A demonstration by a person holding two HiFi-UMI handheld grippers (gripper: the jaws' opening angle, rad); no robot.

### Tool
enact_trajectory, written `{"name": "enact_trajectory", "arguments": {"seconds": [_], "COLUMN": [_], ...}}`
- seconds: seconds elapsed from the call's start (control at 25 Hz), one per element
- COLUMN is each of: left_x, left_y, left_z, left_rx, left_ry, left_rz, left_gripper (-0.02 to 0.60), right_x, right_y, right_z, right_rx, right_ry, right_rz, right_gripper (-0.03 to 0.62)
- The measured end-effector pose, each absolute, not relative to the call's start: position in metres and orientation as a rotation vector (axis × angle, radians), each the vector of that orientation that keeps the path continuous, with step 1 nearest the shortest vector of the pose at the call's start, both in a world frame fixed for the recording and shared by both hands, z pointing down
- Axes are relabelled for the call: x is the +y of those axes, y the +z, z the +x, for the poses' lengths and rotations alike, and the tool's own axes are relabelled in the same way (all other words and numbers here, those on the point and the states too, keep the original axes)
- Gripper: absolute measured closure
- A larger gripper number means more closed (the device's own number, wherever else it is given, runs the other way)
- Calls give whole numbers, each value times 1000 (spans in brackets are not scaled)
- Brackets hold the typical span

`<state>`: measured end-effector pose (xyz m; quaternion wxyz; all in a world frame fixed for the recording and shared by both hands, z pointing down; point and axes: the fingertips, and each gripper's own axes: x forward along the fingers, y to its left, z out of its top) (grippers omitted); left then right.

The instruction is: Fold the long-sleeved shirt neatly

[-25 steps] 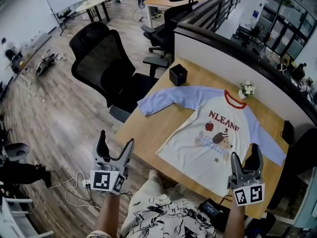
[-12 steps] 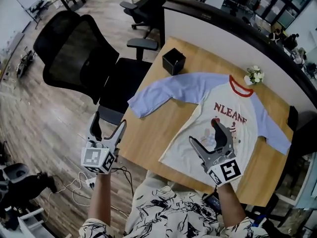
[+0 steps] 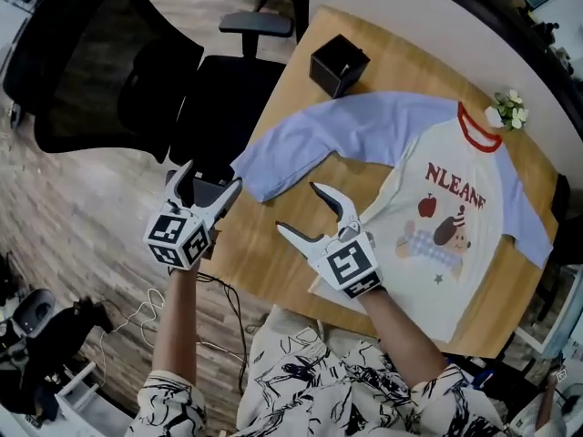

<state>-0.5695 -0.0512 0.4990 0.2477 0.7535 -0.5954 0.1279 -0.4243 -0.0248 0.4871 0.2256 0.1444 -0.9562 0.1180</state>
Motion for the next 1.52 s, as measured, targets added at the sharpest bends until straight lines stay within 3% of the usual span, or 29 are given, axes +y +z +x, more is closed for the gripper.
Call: {"name": "enact_trajectory", "arguments": {"seconds": [0.36, 0.64, 0.72, 0.8, 1.04, 1.52], "left_x": [-67, -70, -70, -71, -76, -146], "left_y": [584, 602, 604, 605, 587, 420], "left_z": [-566, -558, -559, -560, -562, -555], "left_rx": [-1338, -1264, -1255, -1245, -1243, -1209], "left_ry": [442, 421, 392, 357, 366, 446], "left_rz": [2054, 2055, 2040, 2021, 2030, 2229], "left_gripper": [213, 277, 350, 563, 566, 566], "right_x": [-18, -21, -24, -27, -32, -75], "right_y": [584, 602, 603, 604, 591, 440], "right_z": [-482, -491, -491, -490, -495, -511], "right_rx": [-2406, -2347, -2336, -2324, -2342, -2595], "right_ry": [325, 382, 388, 388, 418, 663], "right_rz": [270, 315, 339, 363, 378, 521], "right_gripper": [305, 387, 434, 556, 569, 570]}}
